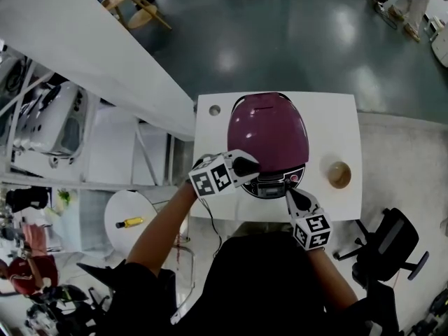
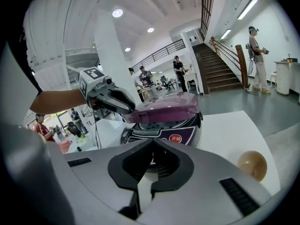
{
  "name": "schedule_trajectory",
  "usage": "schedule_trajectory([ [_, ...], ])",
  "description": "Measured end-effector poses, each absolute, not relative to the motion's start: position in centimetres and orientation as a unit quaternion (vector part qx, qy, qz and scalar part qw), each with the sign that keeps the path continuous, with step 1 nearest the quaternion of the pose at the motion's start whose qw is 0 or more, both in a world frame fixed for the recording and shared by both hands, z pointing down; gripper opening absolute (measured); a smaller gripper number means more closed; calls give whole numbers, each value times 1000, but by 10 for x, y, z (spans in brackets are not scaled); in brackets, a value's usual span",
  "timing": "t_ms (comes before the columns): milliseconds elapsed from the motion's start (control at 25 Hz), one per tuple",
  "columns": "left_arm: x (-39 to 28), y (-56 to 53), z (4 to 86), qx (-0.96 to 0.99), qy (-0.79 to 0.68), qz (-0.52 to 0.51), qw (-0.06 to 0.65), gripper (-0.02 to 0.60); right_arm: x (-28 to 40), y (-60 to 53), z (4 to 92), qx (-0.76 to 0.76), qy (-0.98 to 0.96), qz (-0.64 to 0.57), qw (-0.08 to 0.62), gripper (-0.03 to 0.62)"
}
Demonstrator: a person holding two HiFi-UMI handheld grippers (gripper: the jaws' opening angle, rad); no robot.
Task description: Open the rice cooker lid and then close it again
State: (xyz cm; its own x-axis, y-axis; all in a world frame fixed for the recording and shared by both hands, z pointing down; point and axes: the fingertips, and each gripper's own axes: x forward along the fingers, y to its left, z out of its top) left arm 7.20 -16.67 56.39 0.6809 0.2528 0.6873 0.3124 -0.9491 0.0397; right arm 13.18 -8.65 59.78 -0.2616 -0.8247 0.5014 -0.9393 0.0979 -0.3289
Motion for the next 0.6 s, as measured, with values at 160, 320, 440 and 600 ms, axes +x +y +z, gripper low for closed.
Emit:
schedule_trajectory([
  [160, 72, -166, 572, -912, -157, -377, 38, 44, 135, -90, 598, 601, -734, 301, 95, 0],
  [320, 73, -168, 577, -912, -157, -378, 32, 25, 138, -92, 599, 602, -732, 303, 96, 0],
  [440, 72, -168, 582, -911, -159, -379, 32, 16, 140, -93, 599, 602, -731, 305, 98, 0],
  [600, 71, -167, 587, -908, -165, -384, 29, 14, 142, -98, 600, 602, -731, 306, 99, 0],
])
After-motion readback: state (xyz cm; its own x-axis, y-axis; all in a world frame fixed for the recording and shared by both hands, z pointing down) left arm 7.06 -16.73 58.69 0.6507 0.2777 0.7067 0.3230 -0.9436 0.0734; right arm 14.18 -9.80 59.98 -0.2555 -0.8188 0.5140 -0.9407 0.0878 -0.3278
